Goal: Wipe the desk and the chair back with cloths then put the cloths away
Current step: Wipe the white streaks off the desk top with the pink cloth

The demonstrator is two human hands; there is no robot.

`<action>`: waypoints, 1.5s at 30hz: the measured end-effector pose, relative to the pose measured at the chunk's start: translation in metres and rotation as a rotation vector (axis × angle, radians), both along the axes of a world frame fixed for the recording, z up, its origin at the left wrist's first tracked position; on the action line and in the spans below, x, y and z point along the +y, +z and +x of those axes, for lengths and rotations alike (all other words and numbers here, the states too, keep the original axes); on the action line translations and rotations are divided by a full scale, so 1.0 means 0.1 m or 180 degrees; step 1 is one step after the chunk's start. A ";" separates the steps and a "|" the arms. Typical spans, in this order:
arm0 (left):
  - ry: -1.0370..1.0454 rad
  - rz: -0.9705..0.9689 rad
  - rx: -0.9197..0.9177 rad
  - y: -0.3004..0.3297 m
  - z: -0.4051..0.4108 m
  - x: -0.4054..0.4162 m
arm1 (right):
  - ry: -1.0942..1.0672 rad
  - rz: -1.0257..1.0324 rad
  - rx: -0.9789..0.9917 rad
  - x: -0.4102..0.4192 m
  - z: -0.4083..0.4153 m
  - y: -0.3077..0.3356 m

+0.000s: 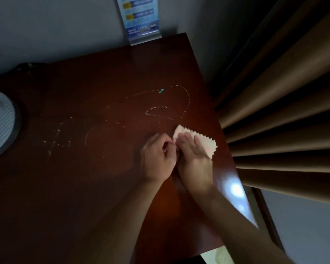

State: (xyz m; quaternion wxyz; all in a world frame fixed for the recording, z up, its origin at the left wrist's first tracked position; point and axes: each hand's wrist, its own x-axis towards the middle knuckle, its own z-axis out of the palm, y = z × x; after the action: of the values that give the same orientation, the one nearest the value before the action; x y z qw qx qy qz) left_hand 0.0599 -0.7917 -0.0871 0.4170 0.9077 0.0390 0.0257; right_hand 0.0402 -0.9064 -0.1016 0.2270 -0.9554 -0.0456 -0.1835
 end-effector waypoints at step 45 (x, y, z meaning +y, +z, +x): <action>0.0220 0.0557 -0.0640 -0.07 0.17 -0.02 | 0.0156 0.0218 0.0921 0.19 1.79 0.27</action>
State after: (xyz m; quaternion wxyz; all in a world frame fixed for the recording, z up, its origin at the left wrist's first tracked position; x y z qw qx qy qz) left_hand 0.0772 -0.7942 -0.0940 0.3369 0.9316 0.0258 0.1343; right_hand 0.2196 -0.8878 -0.0743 0.2680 -0.9622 -0.0293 -0.0397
